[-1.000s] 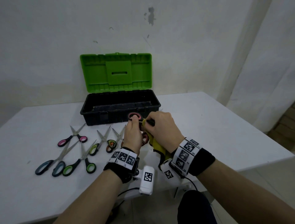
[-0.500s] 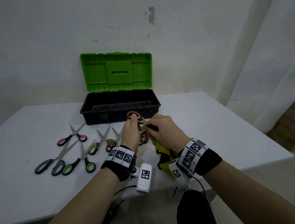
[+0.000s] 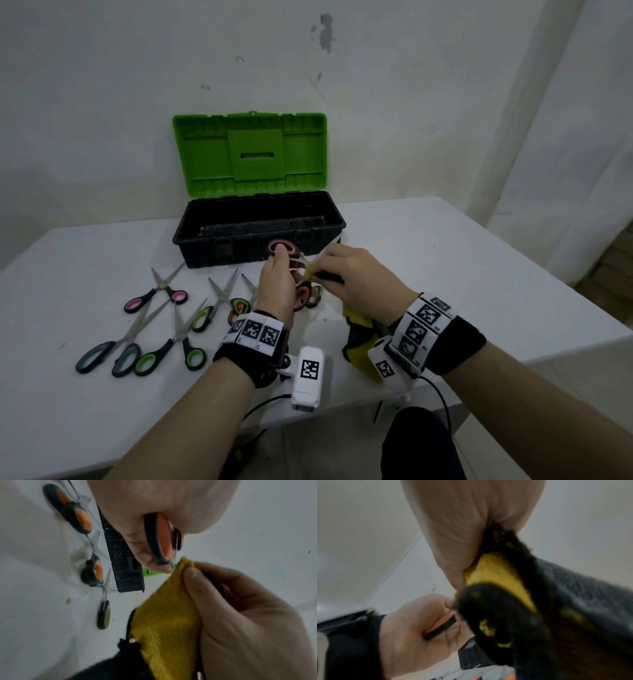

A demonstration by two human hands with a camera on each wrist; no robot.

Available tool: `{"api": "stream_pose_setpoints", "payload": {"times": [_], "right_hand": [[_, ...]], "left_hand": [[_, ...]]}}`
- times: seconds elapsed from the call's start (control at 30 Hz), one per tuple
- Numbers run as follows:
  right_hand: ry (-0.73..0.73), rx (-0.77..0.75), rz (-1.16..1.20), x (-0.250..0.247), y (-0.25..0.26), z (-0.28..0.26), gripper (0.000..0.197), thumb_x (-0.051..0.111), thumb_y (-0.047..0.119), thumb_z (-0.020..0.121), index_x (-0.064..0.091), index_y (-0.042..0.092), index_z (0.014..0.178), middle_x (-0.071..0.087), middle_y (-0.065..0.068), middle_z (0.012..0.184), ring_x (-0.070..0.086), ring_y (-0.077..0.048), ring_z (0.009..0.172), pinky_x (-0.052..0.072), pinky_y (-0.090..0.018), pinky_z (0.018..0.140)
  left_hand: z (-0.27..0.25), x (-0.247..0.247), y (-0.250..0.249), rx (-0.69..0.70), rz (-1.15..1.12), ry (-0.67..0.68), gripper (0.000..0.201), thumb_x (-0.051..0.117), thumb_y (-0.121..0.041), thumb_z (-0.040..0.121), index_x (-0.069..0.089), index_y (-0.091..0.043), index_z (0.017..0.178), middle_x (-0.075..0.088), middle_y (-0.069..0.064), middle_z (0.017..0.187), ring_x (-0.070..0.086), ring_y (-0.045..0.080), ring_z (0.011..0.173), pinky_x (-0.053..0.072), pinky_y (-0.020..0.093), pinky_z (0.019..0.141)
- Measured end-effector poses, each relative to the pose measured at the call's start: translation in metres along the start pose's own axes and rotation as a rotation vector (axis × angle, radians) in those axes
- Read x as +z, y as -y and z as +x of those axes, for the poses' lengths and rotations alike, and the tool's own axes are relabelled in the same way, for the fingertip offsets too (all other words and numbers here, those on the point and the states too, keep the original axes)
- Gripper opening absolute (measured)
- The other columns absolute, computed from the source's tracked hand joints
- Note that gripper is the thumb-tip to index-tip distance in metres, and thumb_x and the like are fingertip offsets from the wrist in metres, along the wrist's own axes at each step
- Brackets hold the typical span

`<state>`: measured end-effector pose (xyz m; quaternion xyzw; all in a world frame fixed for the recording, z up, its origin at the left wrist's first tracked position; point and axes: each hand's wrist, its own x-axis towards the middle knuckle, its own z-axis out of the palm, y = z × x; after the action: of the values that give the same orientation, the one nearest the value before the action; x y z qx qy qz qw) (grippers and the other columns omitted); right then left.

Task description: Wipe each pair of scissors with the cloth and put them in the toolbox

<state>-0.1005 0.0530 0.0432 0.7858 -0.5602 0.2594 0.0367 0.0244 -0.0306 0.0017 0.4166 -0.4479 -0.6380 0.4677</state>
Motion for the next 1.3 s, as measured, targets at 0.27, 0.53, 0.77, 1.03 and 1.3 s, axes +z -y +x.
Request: {"api": "stream_pose_setpoints", "payload": {"times": [0.27,0.53,0.77,1.03,1.3], "right_hand": [[-0.017,0.017,-0.098,-0.003,-0.007,-0.010,0.015,0.066,0.018,0.088,0.071,0.020,0.102,0.059,0.002,0.097,0.061,-0.021,0.078,0.054,-0.041,0.063],[-0.064,0.232,-0.169,-0.001,0.004,-0.002,0.023,0.052,0.031,0.097,0.071,0.021,0.107,0.059,0.002,0.102,0.061,-0.022,0.085,0.052,-0.038,0.067],[0.042,0.184,-0.195,0.004,0.015,0.002,0.022,0.052,0.028,0.097,0.067,0.021,0.111,0.055,0.000,0.103,0.060,-0.025,0.083,0.053,-0.042,0.066],[0.142,0.120,-0.255,0.003,0.013,0.004,0.019,0.048,0.028,0.099,0.064,0.023,0.109,0.050,0.001,0.100,0.058,-0.025,0.077,0.052,-0.041,0.064],[0.190,0.187,-0.227,-0.008,0.004,-0.001,0.024,0.046,0.033,0.100,0.065,0.022,0.109,0.051,0.002,0.103,0.059,-0.023,0.084,0.053,-0.041,0.072]], "left_hand": [[0.002,-0.003,-0.002,-0.034,-0.041,-0.038,0.046,0.035,-0.052,0.103,0.061,-0.018,0.122,0.070,0.007,0.107,0.067,0.024,0.095,0.052,0.034,0.073],[-0.011,0.007,-0.001,0.078,0.096,-0.049,0.038,0.034,-0.058,0.097,0.059,-0.029,0.096,0.068,0.008,0.105,0.064,0.030,0.102,0.051,0.055,0.097],[-0.019,0.010,-0.002,0.159,0.239,0.021,0.049,0.028,-0.070,0.087,0.059,-0.037,0.105,0.066,0.004,0.113,0.062,0.025,0.109,0.048,0.051,0.100],[-0.022,0.005,-0.003,0.143,0.245,0.039,0.039,0.028,-0.057,0.101,0.059,-0.033,0.102,0.065,0.001,0.092,0.063,0.021,0.096,0.051,0.043,0.091],[-0.021,0.003,-0.003,0.114,0.222,-0.017,0.049,0.029,-0.056,0.102,0.057,-0.022,0.125,0.057,0.028,0.110,0.060,0.030,0.083,0.051,0.040,0.079]]}}
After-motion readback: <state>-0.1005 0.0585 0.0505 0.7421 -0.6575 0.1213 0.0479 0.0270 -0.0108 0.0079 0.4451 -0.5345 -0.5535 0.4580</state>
